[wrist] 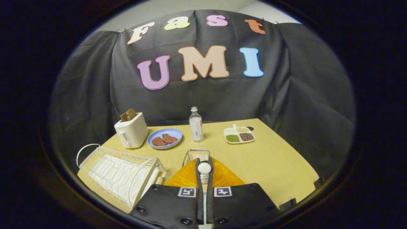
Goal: Take the plate from the dish rack, then take the spoon from the basket and place it into the plate.
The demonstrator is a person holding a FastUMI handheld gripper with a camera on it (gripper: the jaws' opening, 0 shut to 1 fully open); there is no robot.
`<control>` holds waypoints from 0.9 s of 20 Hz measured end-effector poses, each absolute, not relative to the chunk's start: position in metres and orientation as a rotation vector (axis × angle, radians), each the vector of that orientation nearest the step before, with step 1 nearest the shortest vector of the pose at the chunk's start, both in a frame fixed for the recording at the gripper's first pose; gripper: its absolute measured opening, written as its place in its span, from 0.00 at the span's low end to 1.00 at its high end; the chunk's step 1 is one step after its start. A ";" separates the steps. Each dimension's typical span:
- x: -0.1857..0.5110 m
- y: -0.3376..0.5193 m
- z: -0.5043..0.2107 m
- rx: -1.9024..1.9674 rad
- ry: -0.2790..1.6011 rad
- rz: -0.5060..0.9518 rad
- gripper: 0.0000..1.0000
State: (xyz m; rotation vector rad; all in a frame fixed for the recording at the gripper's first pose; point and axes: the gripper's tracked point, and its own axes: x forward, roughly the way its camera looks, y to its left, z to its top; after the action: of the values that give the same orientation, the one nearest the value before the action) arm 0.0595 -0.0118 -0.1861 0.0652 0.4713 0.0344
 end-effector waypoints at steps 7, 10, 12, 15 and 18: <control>0.012 -0.029 -0.168 0.082 0.476 0.005 0.06; -0.007 -0.036 -0.171 0.073 0.494 -0.002 0.06; -0.018 -0.038 -0.176 0.070 0.511 -0.004 0.06; -0.033 -0.040 -0.187 0.072 0.541 -0.007 0.06; -0.047 -0.041 -0.204 0.075 0.575 -0.007 0.06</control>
State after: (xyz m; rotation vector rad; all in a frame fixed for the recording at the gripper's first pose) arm -0.0468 -0.0405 -0.2038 0.0749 0.5752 -0.0069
